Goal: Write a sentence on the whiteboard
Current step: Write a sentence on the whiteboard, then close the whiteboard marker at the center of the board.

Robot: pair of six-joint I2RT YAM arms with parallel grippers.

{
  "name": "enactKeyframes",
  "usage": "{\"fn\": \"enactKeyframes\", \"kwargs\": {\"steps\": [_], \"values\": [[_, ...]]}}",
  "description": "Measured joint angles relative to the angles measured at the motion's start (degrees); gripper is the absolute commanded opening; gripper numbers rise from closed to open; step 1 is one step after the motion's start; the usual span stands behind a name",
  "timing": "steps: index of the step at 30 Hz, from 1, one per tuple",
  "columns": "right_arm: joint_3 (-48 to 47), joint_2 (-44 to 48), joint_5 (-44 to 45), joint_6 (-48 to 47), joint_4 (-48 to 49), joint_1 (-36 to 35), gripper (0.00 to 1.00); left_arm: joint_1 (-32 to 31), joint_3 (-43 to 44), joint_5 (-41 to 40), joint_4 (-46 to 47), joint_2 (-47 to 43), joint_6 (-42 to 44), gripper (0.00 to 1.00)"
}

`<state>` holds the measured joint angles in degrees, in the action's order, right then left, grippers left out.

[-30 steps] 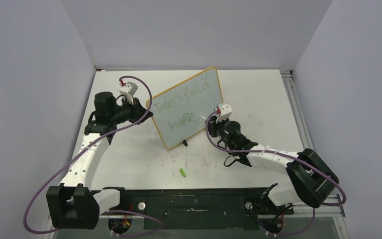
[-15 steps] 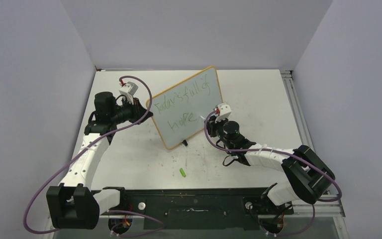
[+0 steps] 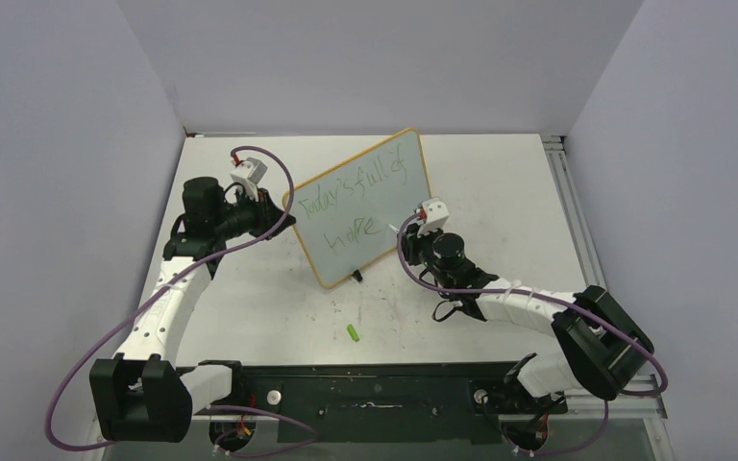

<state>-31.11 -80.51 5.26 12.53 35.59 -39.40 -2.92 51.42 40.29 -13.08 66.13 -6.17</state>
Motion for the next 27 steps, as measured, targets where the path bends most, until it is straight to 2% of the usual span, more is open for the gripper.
{"fn": "enactKeyframes", "kwargs": {"steps": [4,8,12,13,18,21,24,26,27], "values": [[0.0,4.5,0.3,-0.1,-4.4,0.0,0.05,-0.1,0.2,-0.3,-0.3,0.0,0.0,0.00],[0.1,10.2,1.0,-0.3,-7.1,0.0,0.05,-0.2,0.3,-0.4,-0.5,0.1,0.0,0.06],[1.0,14.4,1.9,-0.2,-8.3,0.0,0.05,-0.2,0.3,-0.4,-0.5,0.0,-0.2,0.24],[1.4,15.1,2.1,-0.2,-8.7,0.0,0.05,-0.2,0.3,-0.6,-0.8,0.0,-0.3,0.31],[2.1,16.9,2.3,0.2,-11.5,-0.1,0.05,-1.1,0.2,-1.3,-3.5,-0.1,-0.8,0.52],[2.1,17.9,2.4,0.2,-13.6,-0.6,0.05,-1.1,-0.1,-1.8,-4.1,-0.8,-1.1,0.61],[2.1,19.3,2.5,0.3,-15.2,-1.1,0.05,-1.1,-0.6,-2.4,-4.5,-2.1,-1.3,0.65],[2.1,20.5,2.4,0.4,-16.3,-1.2,0.05,-1.1,-1.0,-3.6,-4.8,-3.5,-1.3,0.82],[2.0,21.0,2.4,0.6,-17.0,-1.3,0.05,-1.3,-1.3,-5.0,-5.0,-4.7,-1.2,0.85]]}}
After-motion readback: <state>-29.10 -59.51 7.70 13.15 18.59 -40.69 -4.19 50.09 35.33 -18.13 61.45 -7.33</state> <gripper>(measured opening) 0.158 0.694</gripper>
